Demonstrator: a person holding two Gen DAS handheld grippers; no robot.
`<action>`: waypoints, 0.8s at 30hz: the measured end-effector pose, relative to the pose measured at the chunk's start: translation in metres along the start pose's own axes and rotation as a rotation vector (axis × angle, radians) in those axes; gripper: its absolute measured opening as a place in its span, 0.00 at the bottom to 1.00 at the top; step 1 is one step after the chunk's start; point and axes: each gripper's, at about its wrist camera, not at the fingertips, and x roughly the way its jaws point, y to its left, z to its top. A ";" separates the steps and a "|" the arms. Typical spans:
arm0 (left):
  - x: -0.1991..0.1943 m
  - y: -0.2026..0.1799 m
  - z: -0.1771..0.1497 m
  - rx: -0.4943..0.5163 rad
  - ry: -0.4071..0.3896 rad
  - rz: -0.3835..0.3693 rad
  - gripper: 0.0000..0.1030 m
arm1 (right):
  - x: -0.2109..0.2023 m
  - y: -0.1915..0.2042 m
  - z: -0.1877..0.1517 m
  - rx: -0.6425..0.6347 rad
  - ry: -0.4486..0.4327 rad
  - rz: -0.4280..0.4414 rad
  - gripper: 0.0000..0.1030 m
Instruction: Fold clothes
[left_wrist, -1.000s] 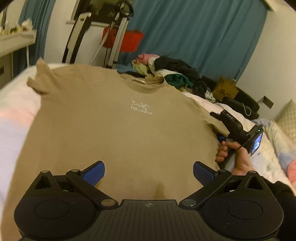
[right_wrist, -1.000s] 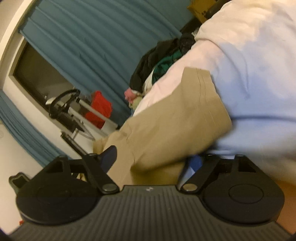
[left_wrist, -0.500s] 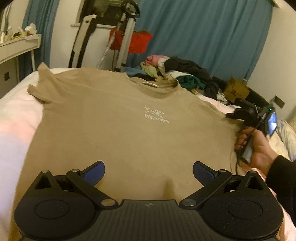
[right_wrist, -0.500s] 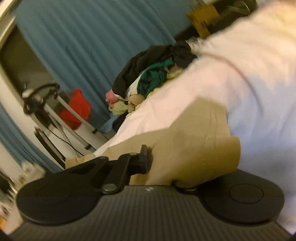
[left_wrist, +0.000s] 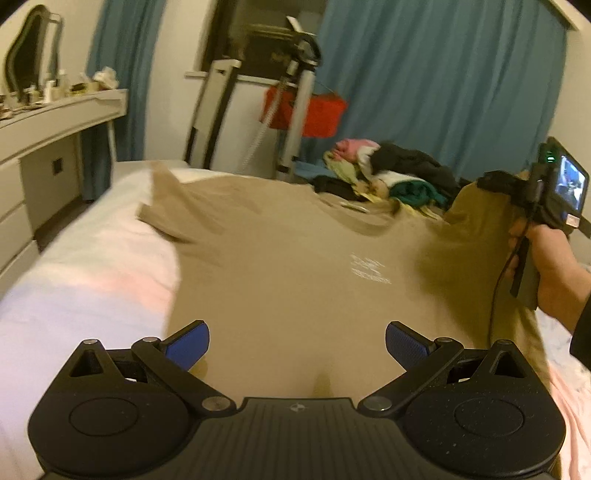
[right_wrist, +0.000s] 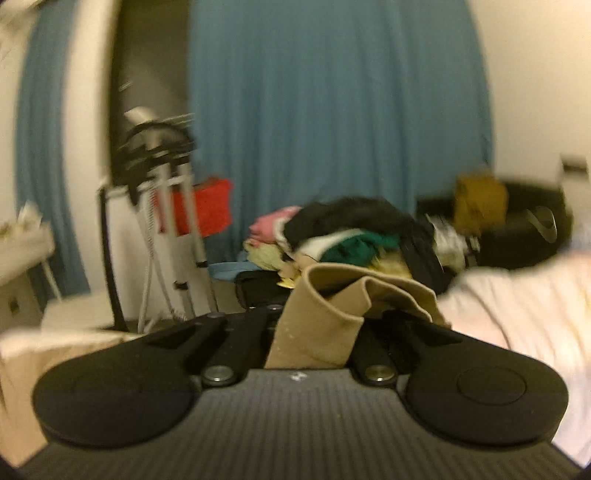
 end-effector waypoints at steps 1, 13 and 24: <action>-0.002 0.007 0.002 -0.019 -0.008 0.008 0.99 | -0.002 0.021 -0.001 -0.052 0.002 0.011 0.04; 0.023 0.064 -0.001 -0.056 0.050 0.206 0.99 | 0.046 0.200 -0.072 -0.370 0.204 0.048 0.07; 0.019 0.048 -0.006 0.018 0.039 0.197 0.99 | -0.026 0.163 -0.063 -0.108 0.320 0.255 0.93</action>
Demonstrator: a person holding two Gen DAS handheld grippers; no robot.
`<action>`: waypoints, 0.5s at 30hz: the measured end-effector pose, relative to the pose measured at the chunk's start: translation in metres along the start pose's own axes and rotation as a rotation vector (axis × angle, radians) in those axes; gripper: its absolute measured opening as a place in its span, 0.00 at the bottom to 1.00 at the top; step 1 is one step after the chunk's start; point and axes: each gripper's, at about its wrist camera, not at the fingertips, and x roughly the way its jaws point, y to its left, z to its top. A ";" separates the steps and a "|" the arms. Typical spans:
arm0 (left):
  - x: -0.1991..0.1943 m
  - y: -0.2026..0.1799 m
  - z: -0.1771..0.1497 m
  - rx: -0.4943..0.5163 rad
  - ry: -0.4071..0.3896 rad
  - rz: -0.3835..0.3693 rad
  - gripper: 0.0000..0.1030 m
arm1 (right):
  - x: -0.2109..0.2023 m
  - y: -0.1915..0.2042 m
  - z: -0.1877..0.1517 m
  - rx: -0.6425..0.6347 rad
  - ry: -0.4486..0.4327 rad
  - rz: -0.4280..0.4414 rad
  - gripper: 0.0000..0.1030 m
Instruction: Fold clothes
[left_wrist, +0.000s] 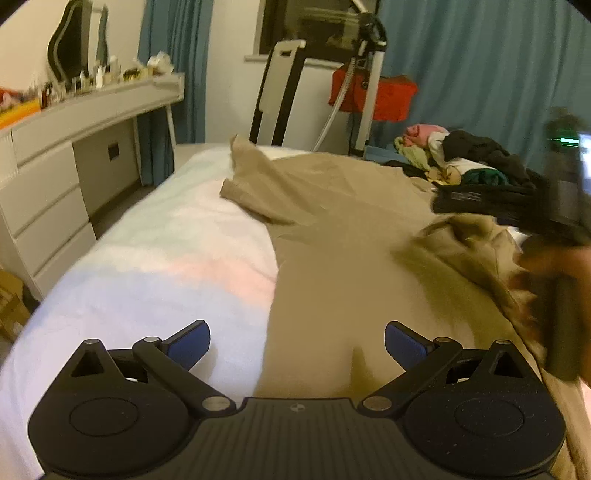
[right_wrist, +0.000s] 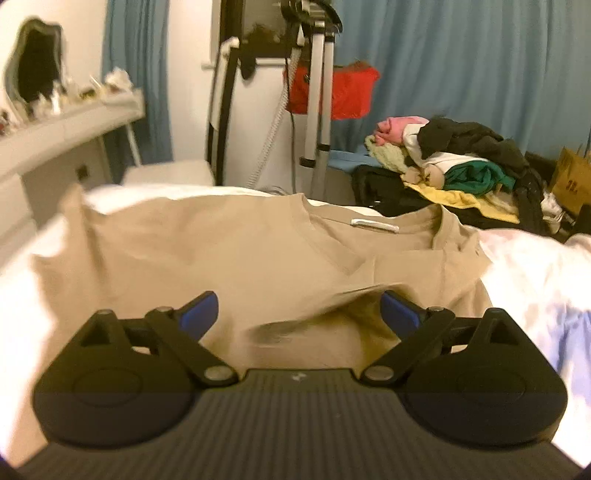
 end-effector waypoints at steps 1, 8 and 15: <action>-0.006 -0.005 -0.003 0.029 -0.026 0.006 0.99 | -0.020 -0.005 -0.007 0.010 -0.009 0.013 0.93; -0.046 -0.036 -0.015 0.121 -0.075 0.012 0.99 | -0.153 -0.042 -0.070 0.067 0.017 -0.010 0.93; -0.109 -0.060 -0.032 0.071 -0.024 -0.019 0.99 | -0.229 -0.079 -0.122 0.154 -0.056 -0.014 0.93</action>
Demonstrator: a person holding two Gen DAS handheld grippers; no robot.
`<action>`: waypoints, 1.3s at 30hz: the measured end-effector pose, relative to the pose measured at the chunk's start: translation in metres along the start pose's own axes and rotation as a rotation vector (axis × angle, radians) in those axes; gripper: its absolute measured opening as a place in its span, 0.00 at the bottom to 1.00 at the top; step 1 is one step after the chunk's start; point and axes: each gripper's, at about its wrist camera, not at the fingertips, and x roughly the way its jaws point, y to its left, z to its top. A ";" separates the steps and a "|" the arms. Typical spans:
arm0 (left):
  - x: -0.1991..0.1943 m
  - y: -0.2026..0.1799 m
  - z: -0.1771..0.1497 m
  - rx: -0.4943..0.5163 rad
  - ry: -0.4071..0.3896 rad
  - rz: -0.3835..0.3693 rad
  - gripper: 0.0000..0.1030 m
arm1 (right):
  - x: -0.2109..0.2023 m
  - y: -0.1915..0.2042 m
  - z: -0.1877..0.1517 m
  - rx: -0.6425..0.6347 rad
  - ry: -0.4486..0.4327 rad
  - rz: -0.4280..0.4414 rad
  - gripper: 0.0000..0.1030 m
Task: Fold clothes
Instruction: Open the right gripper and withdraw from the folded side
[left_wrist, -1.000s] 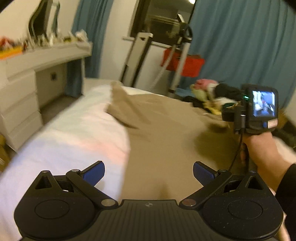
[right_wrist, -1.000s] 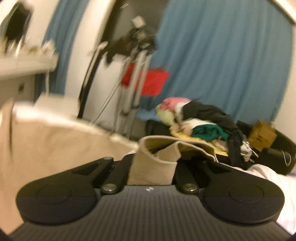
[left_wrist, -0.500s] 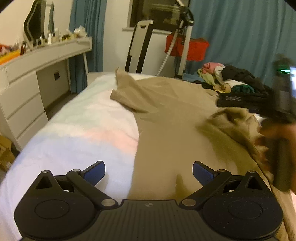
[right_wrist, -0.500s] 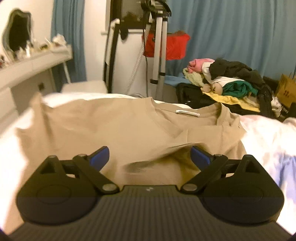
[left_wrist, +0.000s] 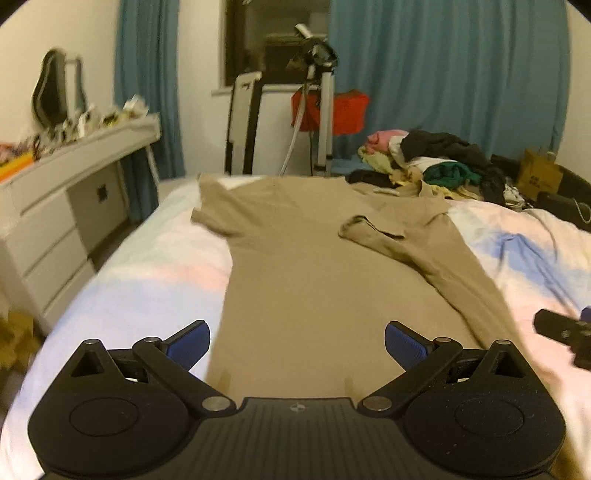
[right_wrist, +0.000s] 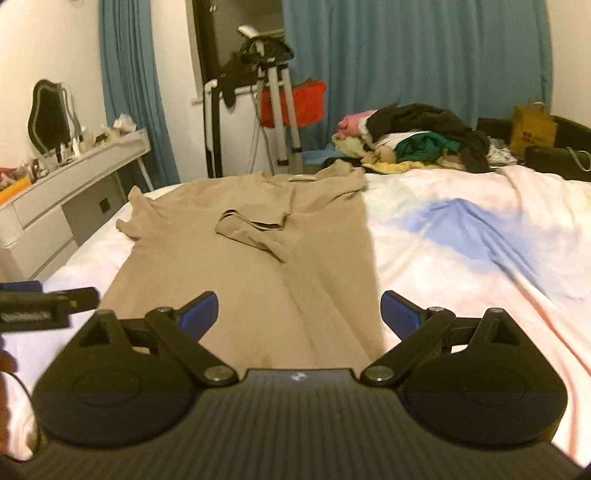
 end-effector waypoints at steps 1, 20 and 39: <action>-0.013 -0.004 0.000 -0.031 0.023 0.004 0.99 | -0.003 -0.006 0.000 0.013 -0.008 -0.004 0.93; -0.238 -0.151 0.009 0.069 0.181 -0.053 1.00 | -0.016 -0.082 0.005 0.270 -0.045 -0.041 0.93; -0.156 -0.138 0.007 0.019 0.076 -0.082 0.99 | -0.042 -0.140 0.014 0.419 -0.110 -0.045 0.93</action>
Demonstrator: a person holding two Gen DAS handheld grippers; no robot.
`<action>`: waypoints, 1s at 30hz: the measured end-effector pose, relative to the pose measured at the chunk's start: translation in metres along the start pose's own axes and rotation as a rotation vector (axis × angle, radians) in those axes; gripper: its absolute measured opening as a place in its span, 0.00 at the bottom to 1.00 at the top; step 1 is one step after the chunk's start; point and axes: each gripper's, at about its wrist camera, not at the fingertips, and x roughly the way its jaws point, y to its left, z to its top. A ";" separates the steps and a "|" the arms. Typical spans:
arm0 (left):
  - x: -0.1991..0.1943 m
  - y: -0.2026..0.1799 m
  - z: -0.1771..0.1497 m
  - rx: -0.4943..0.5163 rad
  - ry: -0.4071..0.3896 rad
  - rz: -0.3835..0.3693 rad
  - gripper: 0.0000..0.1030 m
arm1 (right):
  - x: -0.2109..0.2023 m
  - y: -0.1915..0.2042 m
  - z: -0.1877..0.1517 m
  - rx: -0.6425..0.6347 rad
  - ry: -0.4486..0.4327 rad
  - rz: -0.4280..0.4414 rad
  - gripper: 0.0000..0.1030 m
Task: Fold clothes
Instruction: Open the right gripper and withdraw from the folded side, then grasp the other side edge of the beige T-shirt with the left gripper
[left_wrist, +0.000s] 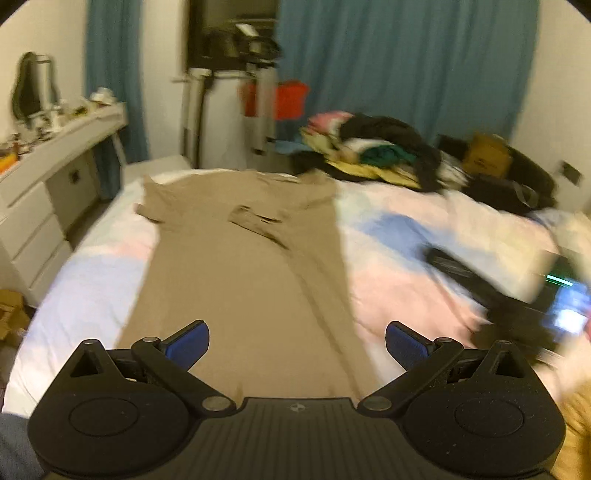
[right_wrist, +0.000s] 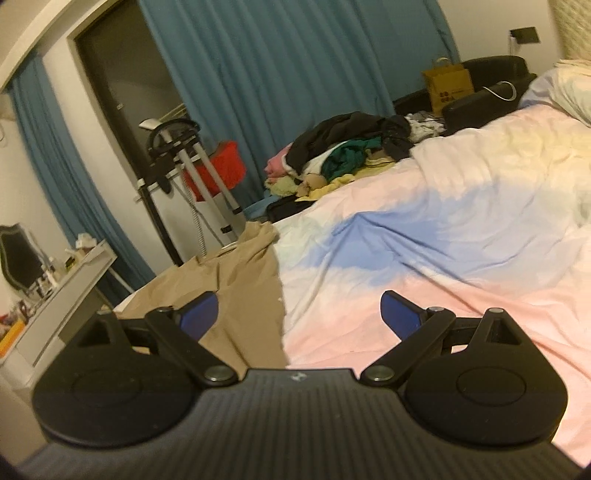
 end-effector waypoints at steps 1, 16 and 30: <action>0.017 0.011 0.000 -0.024 -0.008 0.000 0.99 | 0.000 -0.004 0.001 0.014 0.002 0.002 0.93; 0.218 0.021 -0.075 0.027 0.341 -0.605 0.74 | 0.011 0.002 -0.011 0.001 0.080 0.135 0.93; 0.268 0.045 -0.111 -0.226 0.584 -0.963 0.21 | 0.040 -0.014 -0.022 0.124 0.187 0.150 0.93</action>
